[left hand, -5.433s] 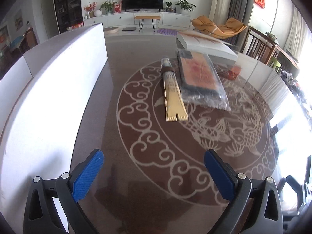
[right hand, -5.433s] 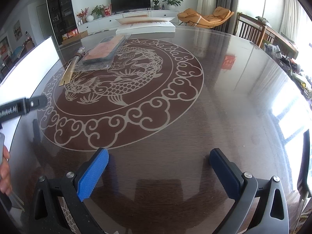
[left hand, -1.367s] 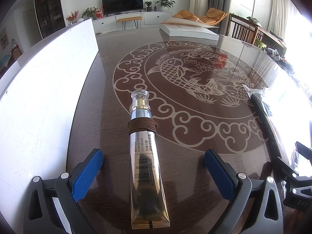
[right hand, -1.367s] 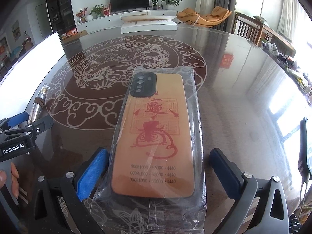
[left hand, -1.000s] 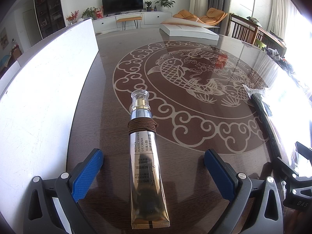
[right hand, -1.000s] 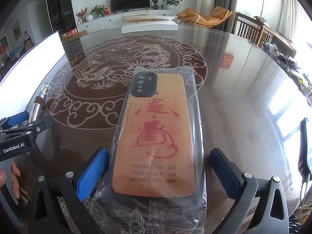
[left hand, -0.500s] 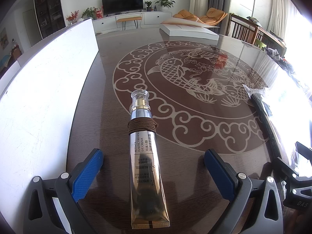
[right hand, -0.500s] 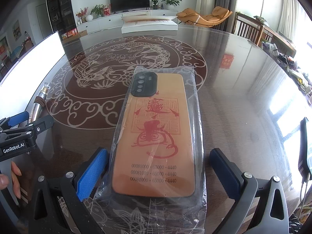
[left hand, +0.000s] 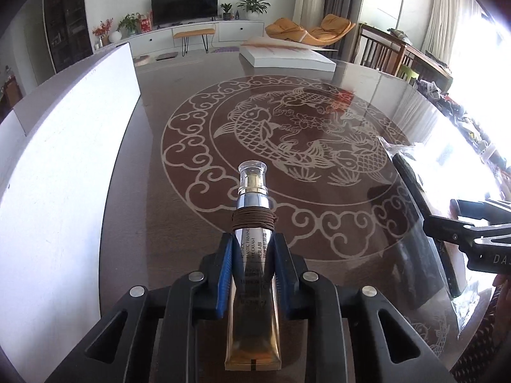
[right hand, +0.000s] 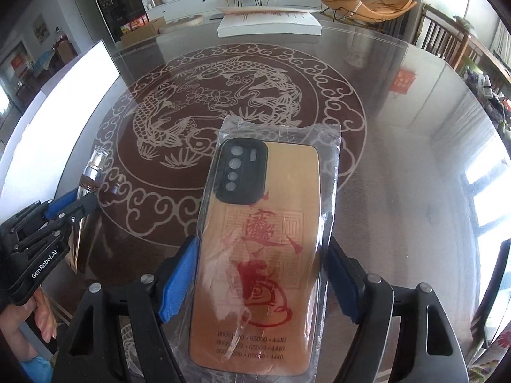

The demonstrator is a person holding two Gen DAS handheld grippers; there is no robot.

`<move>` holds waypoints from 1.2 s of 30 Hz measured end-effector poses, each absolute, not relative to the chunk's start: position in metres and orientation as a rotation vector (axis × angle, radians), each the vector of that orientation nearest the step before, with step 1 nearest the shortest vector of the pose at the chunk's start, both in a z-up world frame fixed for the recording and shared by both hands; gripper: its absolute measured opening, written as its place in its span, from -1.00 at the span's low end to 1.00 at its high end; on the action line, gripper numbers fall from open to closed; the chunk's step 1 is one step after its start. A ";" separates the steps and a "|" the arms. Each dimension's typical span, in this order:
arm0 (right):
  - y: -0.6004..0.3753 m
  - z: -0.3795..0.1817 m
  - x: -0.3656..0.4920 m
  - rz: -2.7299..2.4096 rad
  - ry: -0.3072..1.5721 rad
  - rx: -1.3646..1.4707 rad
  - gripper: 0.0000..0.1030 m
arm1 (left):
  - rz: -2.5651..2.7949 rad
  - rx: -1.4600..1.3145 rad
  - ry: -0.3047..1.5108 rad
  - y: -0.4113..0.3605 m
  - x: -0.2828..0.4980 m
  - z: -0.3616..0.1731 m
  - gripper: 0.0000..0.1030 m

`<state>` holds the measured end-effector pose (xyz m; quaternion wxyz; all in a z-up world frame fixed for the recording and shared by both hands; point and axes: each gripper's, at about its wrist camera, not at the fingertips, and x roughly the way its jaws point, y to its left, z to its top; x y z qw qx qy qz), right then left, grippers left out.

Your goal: Organize objects

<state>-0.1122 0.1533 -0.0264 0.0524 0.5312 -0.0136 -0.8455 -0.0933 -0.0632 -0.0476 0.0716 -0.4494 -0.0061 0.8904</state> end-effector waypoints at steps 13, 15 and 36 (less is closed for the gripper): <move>-0.003 0.121 -0.096 -2.423 -0.028 1.155 0.49 | 2.823 -1.027 -0.477 -0.197 -0.018 0.087 -0.52; -0.056 0.128 -0.103 -2.341 0.010 1.117 0.49 | 2.902 -1.098 -0.478 -0.237 -0.020 0.084 -0.52; -0.191 0.064 -0.133 -2.070 0.065 1.258 0.75 | 3.392 -1.297 -0.320 -0.335 0.006 0.063 1.00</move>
